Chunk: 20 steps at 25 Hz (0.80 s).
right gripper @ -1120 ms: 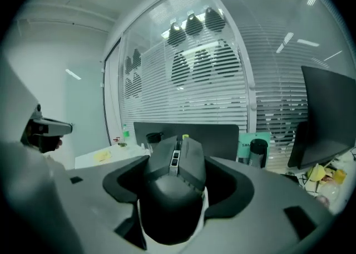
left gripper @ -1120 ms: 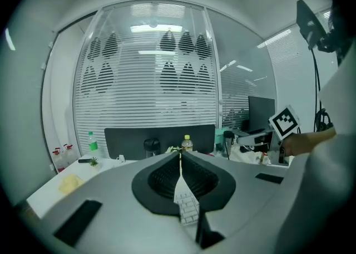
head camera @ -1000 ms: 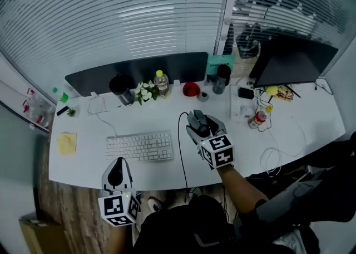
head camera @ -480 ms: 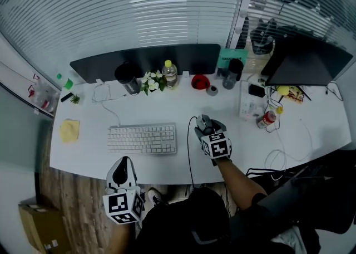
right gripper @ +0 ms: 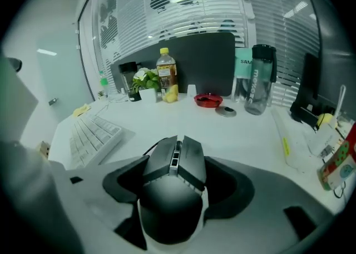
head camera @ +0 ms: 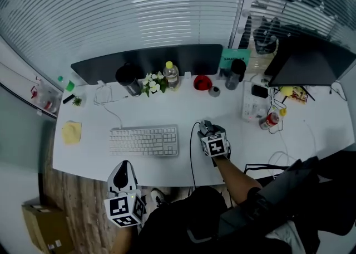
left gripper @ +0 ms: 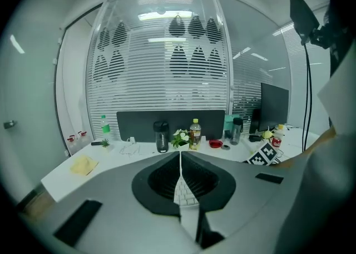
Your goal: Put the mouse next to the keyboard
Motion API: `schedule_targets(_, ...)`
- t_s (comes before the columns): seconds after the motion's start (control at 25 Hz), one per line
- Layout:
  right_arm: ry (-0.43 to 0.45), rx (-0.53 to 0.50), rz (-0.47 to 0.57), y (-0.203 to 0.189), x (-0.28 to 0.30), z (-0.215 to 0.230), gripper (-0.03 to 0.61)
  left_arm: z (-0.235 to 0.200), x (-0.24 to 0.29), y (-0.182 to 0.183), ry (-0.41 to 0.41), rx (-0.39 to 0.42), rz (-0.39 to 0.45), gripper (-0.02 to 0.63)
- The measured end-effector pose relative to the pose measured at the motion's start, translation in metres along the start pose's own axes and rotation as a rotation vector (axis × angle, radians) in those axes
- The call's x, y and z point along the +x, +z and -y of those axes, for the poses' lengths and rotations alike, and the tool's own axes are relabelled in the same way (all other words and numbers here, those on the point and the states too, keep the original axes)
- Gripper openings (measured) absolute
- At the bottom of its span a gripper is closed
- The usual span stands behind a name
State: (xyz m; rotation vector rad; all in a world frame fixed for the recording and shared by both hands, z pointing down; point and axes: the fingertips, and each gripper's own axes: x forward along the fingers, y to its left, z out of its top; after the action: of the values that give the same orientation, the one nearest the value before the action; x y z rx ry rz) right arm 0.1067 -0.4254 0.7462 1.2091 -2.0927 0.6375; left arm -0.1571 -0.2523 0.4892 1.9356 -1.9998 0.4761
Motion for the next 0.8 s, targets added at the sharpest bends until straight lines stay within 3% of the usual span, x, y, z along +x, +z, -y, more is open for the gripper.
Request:
schedule_targets(0.24, -0.016, 0.0, -0.03, -0.014, 0.009, 0.001, 0.304, -0.011, -0.002, 0.003, 0.046, -0.015, 0.018, 0.031)
schedule_targets(0.8, -0.029, -0.024, -0.006, -0.015, 0.008, 0.001, 0.308, -0.018, -0.006, 0.004, 0.023, 0.01, 0.014, 0.031)
